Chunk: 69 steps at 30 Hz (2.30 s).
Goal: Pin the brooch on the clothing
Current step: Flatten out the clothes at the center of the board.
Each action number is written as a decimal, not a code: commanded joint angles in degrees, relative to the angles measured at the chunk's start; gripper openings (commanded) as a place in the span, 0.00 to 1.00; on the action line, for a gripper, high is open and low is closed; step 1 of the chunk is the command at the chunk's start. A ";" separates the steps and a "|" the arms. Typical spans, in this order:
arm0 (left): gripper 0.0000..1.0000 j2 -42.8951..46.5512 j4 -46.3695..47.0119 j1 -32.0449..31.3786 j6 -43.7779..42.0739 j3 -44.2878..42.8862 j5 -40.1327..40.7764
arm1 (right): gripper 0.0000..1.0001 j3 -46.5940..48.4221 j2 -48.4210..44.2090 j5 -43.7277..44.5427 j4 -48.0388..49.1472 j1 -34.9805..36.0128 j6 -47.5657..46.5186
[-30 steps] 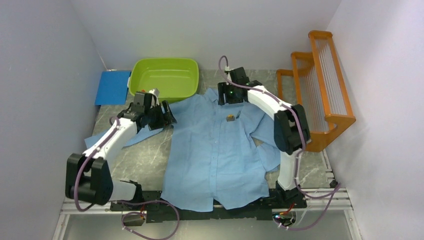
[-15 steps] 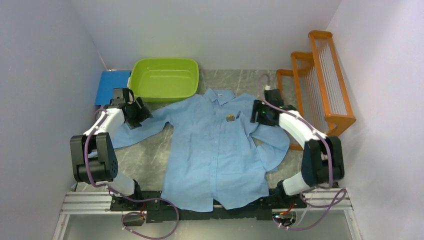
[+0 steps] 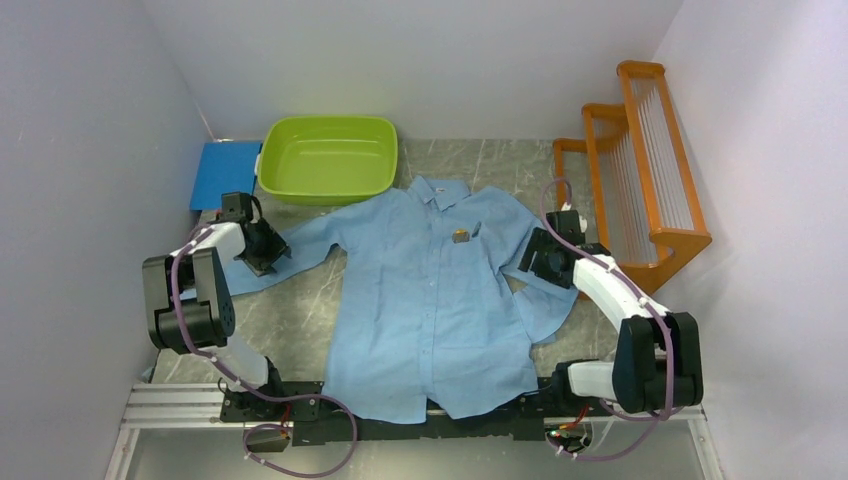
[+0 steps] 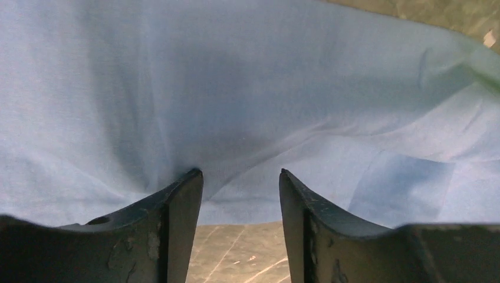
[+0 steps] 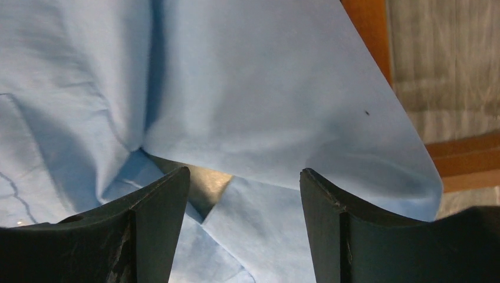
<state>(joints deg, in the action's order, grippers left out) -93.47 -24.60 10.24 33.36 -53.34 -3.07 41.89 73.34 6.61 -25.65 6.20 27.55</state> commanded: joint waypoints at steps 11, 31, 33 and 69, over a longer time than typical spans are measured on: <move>0.23 -1.89 -0.90 10.09 4.72 2.39 2.32 | 0.68 -4.93 0.77 8.79 0.51 -1.79 8.23; 0.49 18.22 -2.90 -11.61 -4.54 -0.20 -6.66 | 0.69 -3.63 -3.91 -7.80 2.06 -1.22 0.05; 0.50 18.52 -2.17 -17.33 -3.84 -0.36 -5.60 | 0.69 -2.54 -3.84 -10.13 3.64 -0.42 -1.60; 0.39 -21.15 -6.89 -34.43 -9.09 -25.69 12.26 | 0.50 70.57 66.12 -19.19 -0.58 13.89 -6.85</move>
<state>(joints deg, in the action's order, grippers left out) -112.51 -27.40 -25.56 24.47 -77.17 2.20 106.15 134.43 -13.56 -21.26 20.03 21.45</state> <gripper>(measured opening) 0.411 0.492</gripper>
